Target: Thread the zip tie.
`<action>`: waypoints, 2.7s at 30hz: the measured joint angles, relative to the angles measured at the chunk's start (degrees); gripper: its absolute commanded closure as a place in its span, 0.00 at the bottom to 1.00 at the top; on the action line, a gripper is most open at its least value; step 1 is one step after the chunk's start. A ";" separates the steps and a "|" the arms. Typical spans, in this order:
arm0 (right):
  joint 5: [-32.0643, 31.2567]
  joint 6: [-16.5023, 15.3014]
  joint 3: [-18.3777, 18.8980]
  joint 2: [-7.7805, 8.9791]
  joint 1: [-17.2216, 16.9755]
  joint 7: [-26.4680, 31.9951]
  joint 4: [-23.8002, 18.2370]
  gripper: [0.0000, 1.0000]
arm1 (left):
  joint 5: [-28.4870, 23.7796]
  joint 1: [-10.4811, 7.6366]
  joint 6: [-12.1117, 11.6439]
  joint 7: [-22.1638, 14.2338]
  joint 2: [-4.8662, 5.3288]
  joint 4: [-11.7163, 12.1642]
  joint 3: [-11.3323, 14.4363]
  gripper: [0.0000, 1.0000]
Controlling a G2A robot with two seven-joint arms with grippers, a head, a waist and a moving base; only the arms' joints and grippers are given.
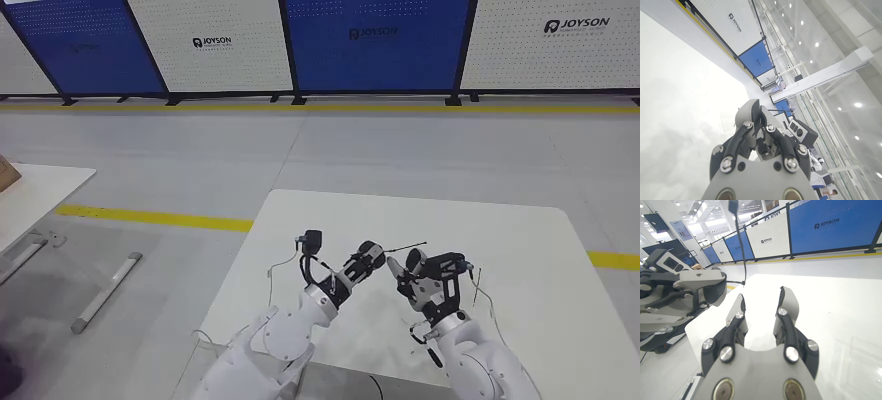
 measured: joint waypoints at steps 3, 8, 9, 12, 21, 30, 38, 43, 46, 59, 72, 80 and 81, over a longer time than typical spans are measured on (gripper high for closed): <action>0.25 -0.29 -0.01 0.07 -0.06 -0.20 0.02 0.66 | -0.11 -0.09 -0.02 -0.47 -0.06 -0.02 0.34 1.00; 0.35 -0.61 -0.03 0.18 -0.06 -0.20 0.05 0.68 | -0.64 -0.31 0.17 -1.30 -0.12 0.03 0.53 1.00; 0.38 -0.64 -0.04 0.21 -0.04 -0.18 0.04 0.69 | -0.59 -0.37 0.26 -1.30 -0.13 0.06 0.57 1.00; 0.50 -0.72 -0.05 0.27 0.02 -0.18 -0.01 0.70 | -0.43 -0.59 0.52 -1.20 -0.20 0.21 0.77 1.00; 1.26 -1.11 0.14 0.46 0.28 0.09 -0.18 0.76 | 0.25 -1.32 1.39 -0.59 -0.42 0.54 1.37 1.00; 2.06 -1.04 0.02 0.56 1.06 0.60 0.26 0.84 | 0.17 -2.17 2.28 -0.87 -0.69 1.25 2.14 1.00; 2.59 -0.69 -0.13 0.62 1.69 0.98 0.56 1.00 | -0.38 -2.88 2.61 -0.98 -0.85 1.67 2.06 1.00; 2.69 -0.45 -0.55 0.63 2.29 1.58 0.95 1.00 | -0.66 -2.83 1.93 -1.10 -0.88 1.32 1.77 1.00; 2.63 -0.24 -1.05 0.58 2.79 1.90 1.32 1.00 | -0.58 -2.66 1.70 -1.32 -0.85 0.95 1.63 1.00; 1.96 0.41 -2.96 0.42 4.31 2.27 3.15 1.00 | -1.65 -1.84 0.28 -2.55 -0.70 0.06 0.36 1.00; 1.14 0.14 -4.07 0.46 4.74 2.51 5.01 1.00 | -2.02 -0.87 -0.84 -2.70 -0.56 -1.39 -0.68 1.00; -0.86 1.18 -5.05 0.40 5.19 1.86 6.46 1.00 | -2.29 -0.24 -1.29 -2.80 -0.52 -1.96 -0.96 1.00; -0.90 1.18 -5.14 0.39 5.26 1.85 6.65 1.00 | -2.29 -0.13 -1.35 -2.79 -0.51 -2.04 -0.98 1.00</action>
